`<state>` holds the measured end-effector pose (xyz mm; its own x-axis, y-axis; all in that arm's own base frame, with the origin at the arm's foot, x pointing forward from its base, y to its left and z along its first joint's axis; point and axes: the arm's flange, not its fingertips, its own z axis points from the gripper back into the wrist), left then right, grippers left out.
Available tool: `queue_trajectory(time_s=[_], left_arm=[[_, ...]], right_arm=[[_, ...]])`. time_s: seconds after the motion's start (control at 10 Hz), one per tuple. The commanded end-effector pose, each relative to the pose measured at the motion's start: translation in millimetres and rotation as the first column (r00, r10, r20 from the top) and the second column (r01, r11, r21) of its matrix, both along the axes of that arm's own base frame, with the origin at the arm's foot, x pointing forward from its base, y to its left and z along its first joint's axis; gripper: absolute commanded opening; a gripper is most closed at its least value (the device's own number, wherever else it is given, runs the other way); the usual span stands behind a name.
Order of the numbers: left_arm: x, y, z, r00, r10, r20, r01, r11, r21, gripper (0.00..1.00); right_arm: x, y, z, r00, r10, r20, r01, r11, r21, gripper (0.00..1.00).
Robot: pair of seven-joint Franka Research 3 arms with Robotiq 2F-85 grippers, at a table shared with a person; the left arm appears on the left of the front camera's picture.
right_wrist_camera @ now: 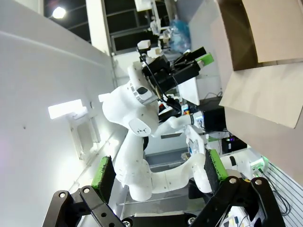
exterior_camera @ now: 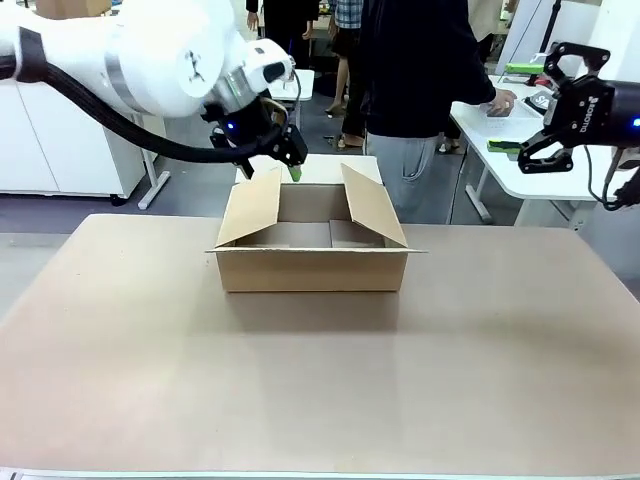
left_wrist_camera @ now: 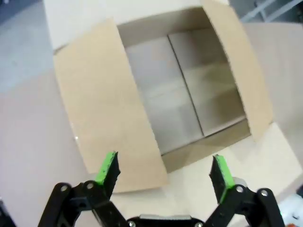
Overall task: Pack the gift set into the box.
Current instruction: Place both hands on the side flaps of the Package Box and spread them outward.
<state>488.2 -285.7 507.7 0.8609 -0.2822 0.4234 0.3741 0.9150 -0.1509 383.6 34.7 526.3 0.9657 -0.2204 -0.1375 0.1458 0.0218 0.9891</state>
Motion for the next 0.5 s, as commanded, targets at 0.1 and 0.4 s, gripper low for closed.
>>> queue_trajectory(time_s=[0.1, 0.4], left_arm=[[-1, 10, 16, 0.998, -0.036, -0.053, 0.03, 0.993, -0.114, 1.0], [4, -15, 6, 0.998, 0.057, 0.016, -0.057, 0.998, 0.002, 1.0]], right_arm=[[4, 2, 4, 1.0, -0.003, 0.008, 0.003, 1.0, 0.028, 1.0], [4, 2, 4, 1.0, -0.003, 0.008, 0.003, 1.0, 0.028, 1.0]])
